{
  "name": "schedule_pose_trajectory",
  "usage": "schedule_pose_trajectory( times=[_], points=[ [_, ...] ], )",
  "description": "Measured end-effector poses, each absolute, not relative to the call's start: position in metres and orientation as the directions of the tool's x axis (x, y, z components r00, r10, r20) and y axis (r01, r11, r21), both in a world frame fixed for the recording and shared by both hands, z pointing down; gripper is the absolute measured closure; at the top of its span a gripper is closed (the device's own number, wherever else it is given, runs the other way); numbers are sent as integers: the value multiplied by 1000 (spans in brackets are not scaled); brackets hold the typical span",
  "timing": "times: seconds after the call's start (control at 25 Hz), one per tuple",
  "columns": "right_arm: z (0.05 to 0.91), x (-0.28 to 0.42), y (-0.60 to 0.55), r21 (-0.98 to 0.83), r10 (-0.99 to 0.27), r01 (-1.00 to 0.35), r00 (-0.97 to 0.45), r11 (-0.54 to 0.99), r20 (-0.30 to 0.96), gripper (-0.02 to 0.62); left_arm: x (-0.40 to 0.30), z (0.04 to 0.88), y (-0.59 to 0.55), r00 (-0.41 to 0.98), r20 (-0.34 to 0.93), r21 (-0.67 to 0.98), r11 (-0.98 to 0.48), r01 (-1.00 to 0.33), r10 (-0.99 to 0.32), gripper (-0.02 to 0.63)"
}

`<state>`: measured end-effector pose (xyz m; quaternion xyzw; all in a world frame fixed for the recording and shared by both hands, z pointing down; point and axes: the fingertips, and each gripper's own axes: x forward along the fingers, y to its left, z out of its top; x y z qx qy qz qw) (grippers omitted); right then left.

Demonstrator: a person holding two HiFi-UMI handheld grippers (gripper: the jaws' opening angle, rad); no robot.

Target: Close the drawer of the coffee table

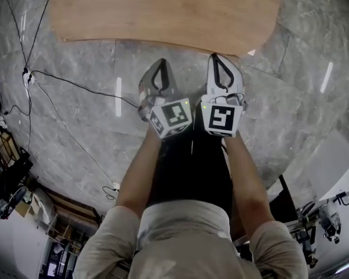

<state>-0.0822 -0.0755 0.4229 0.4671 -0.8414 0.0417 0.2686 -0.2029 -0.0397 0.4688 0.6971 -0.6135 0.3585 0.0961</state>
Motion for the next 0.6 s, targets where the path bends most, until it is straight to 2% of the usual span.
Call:
schedule_pose_trajectory(
  times=[0.2, 0.36, 0.6],
  points=[
    [323, -90, -74, 111, -783, -817, -490, 566, 383, 588, -187, 369, -45, 59, 540, -169, -177, -970, -840, 584],
    [243, -92, -66, 97, -813, -830, -504, 549, 291, 588, -175, 297, -50, 182, 477, 73, -168, -983, -860, 584],
    [146, -82, -52, 94, -869, -874, -454, 477, 195, 589, -167, 185, -39, 210, 321, 31, -212, -977, -923, 584]
  ],
)
